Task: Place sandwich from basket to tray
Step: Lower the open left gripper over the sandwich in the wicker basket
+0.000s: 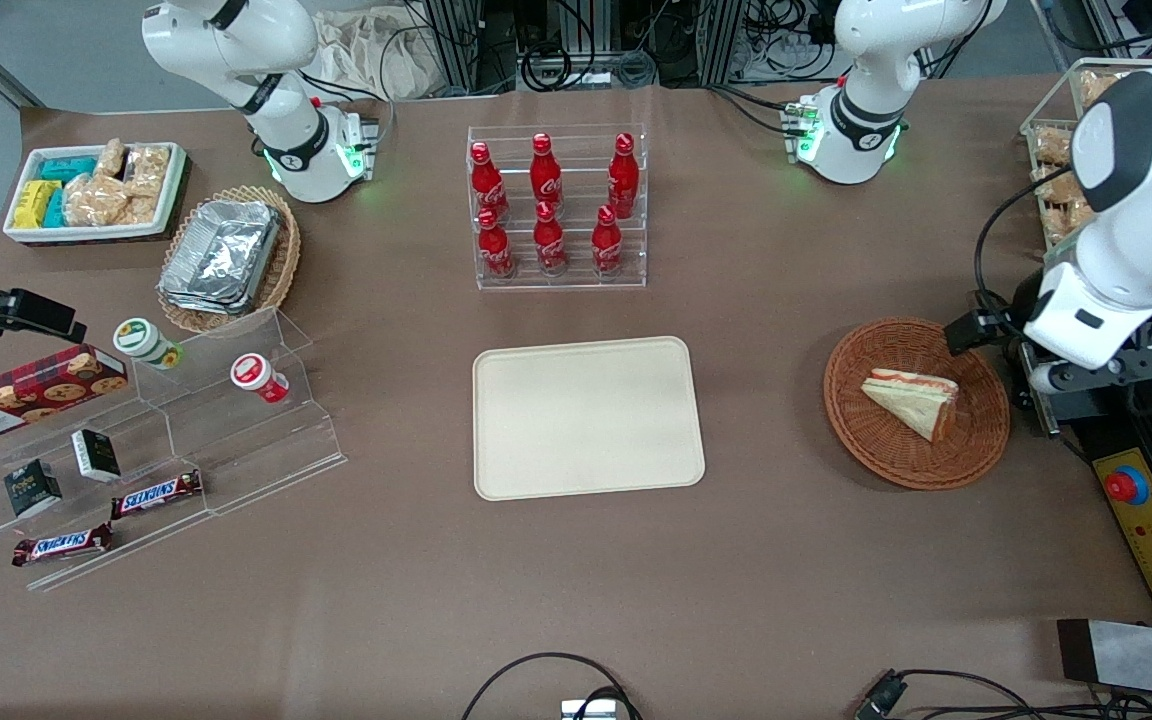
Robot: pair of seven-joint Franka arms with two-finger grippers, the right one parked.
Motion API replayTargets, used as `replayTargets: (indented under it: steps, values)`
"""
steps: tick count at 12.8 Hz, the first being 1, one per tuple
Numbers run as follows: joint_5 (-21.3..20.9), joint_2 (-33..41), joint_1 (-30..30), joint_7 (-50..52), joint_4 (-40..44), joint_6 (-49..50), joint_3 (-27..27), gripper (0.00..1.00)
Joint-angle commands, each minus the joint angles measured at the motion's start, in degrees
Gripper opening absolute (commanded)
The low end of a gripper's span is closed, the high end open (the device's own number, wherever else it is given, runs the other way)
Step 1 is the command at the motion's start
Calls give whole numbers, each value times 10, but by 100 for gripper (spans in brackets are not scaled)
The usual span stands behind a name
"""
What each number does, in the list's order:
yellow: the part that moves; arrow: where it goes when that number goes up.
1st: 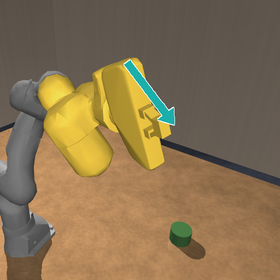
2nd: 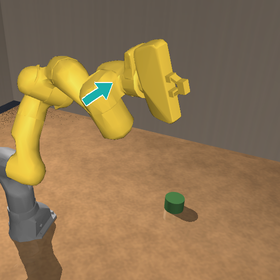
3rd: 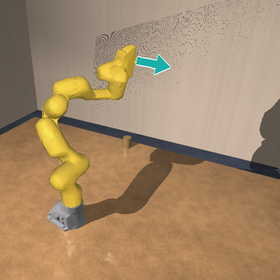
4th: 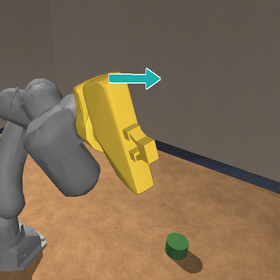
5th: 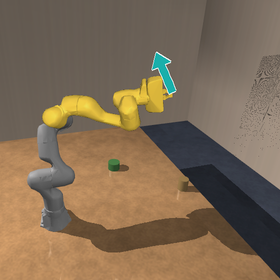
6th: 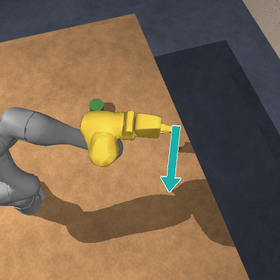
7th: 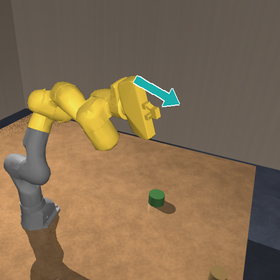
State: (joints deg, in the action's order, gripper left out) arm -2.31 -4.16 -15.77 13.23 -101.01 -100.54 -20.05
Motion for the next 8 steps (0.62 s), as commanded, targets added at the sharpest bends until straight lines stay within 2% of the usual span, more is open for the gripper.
replayTargets:
  steps: [1, 5, 8]
  values:
    - [-9, -20, -1, 0, 34, 30, -2, 100]
    - [-11, -31, 1, 71, 35, 28, -2, 100]
    - [-16, -42, -2, 138, -14, -23, 0, 100]
